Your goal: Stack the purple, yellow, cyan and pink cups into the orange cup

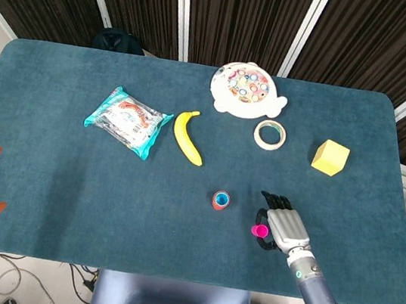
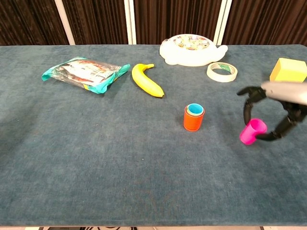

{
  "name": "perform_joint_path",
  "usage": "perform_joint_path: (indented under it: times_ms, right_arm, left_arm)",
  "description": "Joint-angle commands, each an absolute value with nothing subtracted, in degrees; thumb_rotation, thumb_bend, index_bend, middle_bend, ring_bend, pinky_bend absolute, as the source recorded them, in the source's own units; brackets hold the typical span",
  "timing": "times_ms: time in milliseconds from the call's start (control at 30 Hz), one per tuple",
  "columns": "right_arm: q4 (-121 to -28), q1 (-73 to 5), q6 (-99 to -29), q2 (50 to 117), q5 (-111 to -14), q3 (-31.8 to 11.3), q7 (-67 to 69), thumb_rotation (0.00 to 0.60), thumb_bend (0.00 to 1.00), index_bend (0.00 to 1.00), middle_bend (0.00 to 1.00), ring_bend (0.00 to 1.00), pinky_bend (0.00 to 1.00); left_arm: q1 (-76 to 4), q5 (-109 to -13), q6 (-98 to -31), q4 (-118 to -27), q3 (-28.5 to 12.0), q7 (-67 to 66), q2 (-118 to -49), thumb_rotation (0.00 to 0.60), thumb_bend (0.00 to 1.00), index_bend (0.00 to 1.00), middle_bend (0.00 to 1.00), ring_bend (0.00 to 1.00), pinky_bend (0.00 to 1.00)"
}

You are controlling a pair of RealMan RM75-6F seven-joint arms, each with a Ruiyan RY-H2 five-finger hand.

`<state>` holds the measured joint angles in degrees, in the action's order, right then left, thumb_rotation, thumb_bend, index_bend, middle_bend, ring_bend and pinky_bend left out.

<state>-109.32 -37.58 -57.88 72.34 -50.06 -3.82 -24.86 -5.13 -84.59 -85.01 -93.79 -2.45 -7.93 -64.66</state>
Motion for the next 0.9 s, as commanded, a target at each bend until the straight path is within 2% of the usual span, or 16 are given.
perform_joint_path:
  times_ms: [33, 133, 367, 600, 900]
  right_arm:
    - [-111.66, -40.87, -54.89, 69.69, -46.76, -7.2, -25.17, 0.6, 0.39, 0.5, 0.0, 0.05, 0.05]
    - [-112.7, -44.12, -52.25, 68.09, -42.4, -9.9, -25.47, 0.6, 0.39, 0.5, 0.0, 0.05, 0.05]
    - [-112.47, -49.42, -49.53, 67.9, -36.56, -12.55, -27.37, 0.6, 0.39, 0.5, 0.0, 0.05, 0.05]
    - [-111.39, -54.72, -50.48, 70.44, -30.15, -12.31, -30.75, 0.6, 0.39, 0.5, 0.0, 0.05, 0.05]
    - [-107.97, -57.46, -52.0, 73.84, -27.29, -11.73, -31.62, 0.6, 0.39, 0.5, 0.0, 0.05, 0.05]
  left_arm:
    - [-5.1, -84.63, -85.07, -93.85, -2.45, -7.86, -64.61, 0.6, 0.0, 0.0, 0.0, 0.0, 0.04]
    - [-5.05, -84.57, -85.16, -93.88, -2.5, -7.72, -64.51, 0.6, 0.0, 0.0, 0.0, 0.0, 0.04]
    - [-5.11, -84.49, -85.01, -93.82, -2.53, -7.55, -64.44, 0.6, 0.0, 0.0, 0.0, 0.0, 0.04]
    - [-5.11, -84.34, -85.04, -93.75, -2.66, -7.23, -64.32, 0.6, 0.0, 0.0, 0.0, 0.0, 0.04]
    - [-5.1, -84.09, -85.07, -93.7, -2.83, -6.95, -64.23, 0.6, 0.0, 0.0, 0.0, 0.0, 0.04]
